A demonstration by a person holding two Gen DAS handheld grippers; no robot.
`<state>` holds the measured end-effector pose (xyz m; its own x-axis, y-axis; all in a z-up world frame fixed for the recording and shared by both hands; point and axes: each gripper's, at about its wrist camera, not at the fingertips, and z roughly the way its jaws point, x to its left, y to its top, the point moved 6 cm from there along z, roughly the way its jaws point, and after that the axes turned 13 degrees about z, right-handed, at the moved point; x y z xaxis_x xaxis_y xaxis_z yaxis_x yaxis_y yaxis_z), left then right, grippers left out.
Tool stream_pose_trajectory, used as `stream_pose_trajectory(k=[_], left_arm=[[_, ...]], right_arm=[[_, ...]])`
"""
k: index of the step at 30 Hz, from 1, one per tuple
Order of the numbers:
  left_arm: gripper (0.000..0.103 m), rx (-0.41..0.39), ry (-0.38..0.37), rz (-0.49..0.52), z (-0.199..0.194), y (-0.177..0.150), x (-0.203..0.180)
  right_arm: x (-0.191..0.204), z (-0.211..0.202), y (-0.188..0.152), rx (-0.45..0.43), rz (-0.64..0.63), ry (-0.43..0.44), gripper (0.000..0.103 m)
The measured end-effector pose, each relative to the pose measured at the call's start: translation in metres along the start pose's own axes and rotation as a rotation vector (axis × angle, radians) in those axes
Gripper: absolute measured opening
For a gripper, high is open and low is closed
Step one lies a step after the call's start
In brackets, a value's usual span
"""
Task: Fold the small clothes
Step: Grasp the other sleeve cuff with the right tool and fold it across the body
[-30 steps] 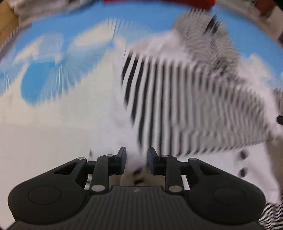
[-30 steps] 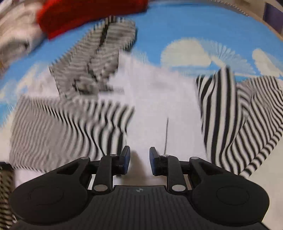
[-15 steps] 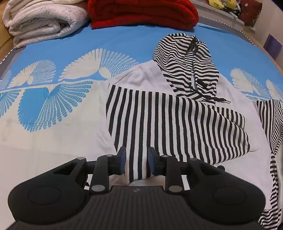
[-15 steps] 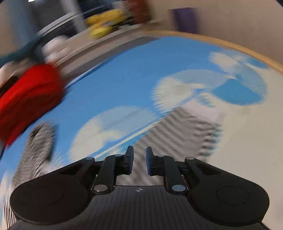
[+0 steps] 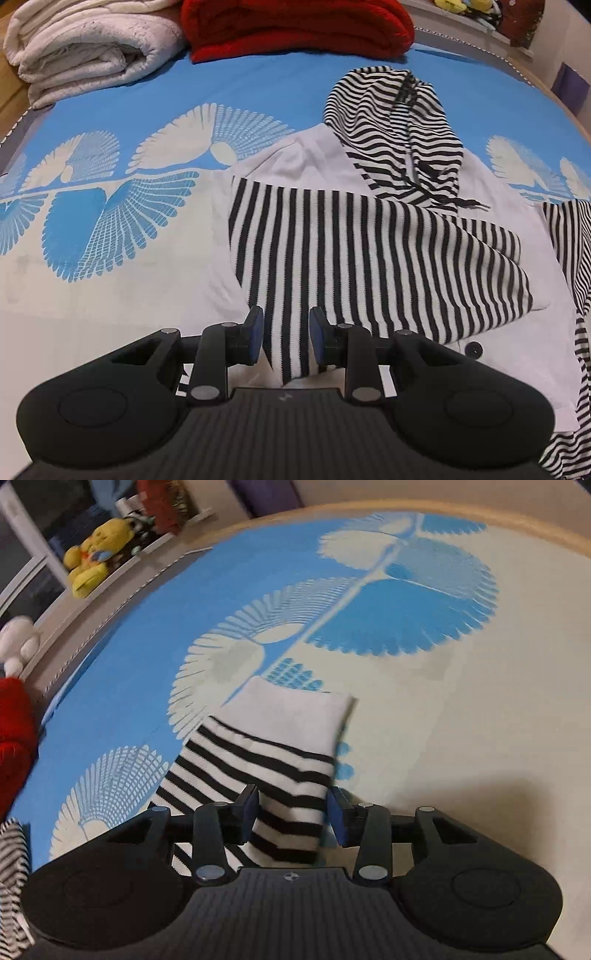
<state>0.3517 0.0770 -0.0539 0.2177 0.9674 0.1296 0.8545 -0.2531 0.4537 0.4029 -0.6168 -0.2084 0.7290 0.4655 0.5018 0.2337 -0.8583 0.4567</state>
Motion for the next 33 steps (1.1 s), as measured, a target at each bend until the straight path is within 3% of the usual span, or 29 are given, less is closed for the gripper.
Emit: stream_pose_trajectory(k=[1,2,4,9,14,21,23,26,31,33], left_arm=[[0.030,-0.001,0.001,-0.006,0.000,0.001,0.001],[0.030,-0.004,0.000,-0.009,0.000,0.002,0.002],[0.030,-0.009,-0.003,-0.014,-0.001,0.004,0.003],[0.030,-0.024,-0.010,-0.028,-0.005,0.009,0.005],[0.030,-0.045,-0.022,-0.045,-0.014,0.011,0.009],[0.030,-0.064,-0.028,-0.076,-0.026,0.007,0.023],[0.030,-0.070,-0.026,-0.096,-0.030,0.005,0.031],[0.030,-0.070,-0.014,-0.141,-0.033,0.001,0.049],[0.030,-0.081,0.001,-0.222,-0.039,-0.002,0.077],[0.030,-0.083,-0.003,-0.250,-0.041,-0.002,0.085]], right_arm=[[0.002,-0.002,-0.001,-0.004,-0.013,0.003,0.028],[0.006,-0.002,-0.001,-0.006,-0.021,0.006,0.003],[0.008,-0.005,0.001,-0.006,-0.002,0.018,0.003],[0.015,-0.052,0.028,-0.195,0.144,-0.021,0.003],[0.029,-0.110,0.034,-0.346,0.202,-0.048,0.003],[0.088,-0.160,0.007,-0.434,0.043,0.064,0.003],[0.129,-0.181,-0.018,-0.455,-0.081,0.154,0.003],[0.193,-0.217,-0.083,-0.454,-0.278,0.307,0.003],[0.281,-0.279,-0.241,-0.314,-0.570,0.601,0.003],[0.299,-0.291,-0.307,-0.198,-0.680,0.691,0.005]])
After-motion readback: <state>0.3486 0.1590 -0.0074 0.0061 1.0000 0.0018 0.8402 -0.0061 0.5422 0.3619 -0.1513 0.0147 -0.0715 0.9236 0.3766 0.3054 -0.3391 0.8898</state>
